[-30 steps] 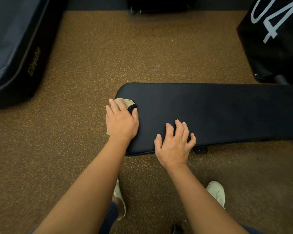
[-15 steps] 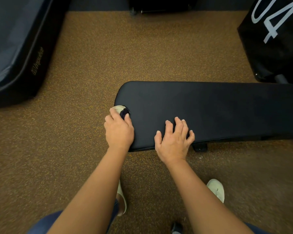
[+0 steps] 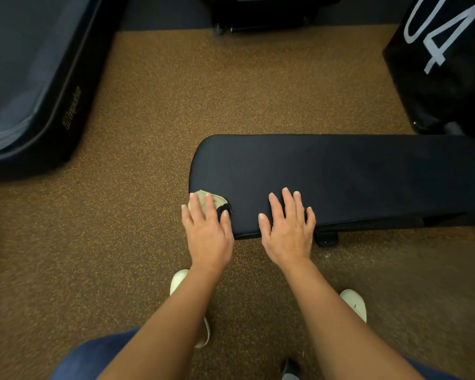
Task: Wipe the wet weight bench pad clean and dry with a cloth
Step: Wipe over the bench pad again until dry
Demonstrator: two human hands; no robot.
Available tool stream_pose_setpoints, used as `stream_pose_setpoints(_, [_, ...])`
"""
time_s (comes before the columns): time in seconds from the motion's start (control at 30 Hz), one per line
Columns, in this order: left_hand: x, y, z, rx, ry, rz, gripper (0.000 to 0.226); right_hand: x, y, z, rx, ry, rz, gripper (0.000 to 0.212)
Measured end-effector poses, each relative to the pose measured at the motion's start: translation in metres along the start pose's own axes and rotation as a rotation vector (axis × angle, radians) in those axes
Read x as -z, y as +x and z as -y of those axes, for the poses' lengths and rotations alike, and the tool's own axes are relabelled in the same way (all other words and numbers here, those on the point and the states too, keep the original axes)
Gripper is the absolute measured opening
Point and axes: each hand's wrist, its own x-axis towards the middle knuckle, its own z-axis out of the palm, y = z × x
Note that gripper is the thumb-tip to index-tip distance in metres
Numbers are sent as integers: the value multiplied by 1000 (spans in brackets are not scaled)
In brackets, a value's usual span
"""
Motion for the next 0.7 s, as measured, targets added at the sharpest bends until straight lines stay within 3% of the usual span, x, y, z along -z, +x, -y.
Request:
stream_pose_setpoints(0.2, [14, 31, -15, 316, -133, 80, 60, 4, -3, -10, 47, -10, 34, 60])
stream_pose_setpoints(0.27, [10, 18, -15, 227, -46, 33, 62, 4, -3, -8, 36, -11, 43, 61])
stream_pose_setpoints(0.53, [8, -4, 3, -250, 270, 128, 60, 2, -3, -5, 28, 2, 18, 58])
stream_pose_setpoints(0.7, [3, 17, -20, -273, 265, 94, 60, 4, -4, -8, 38, -3, 30, 58])
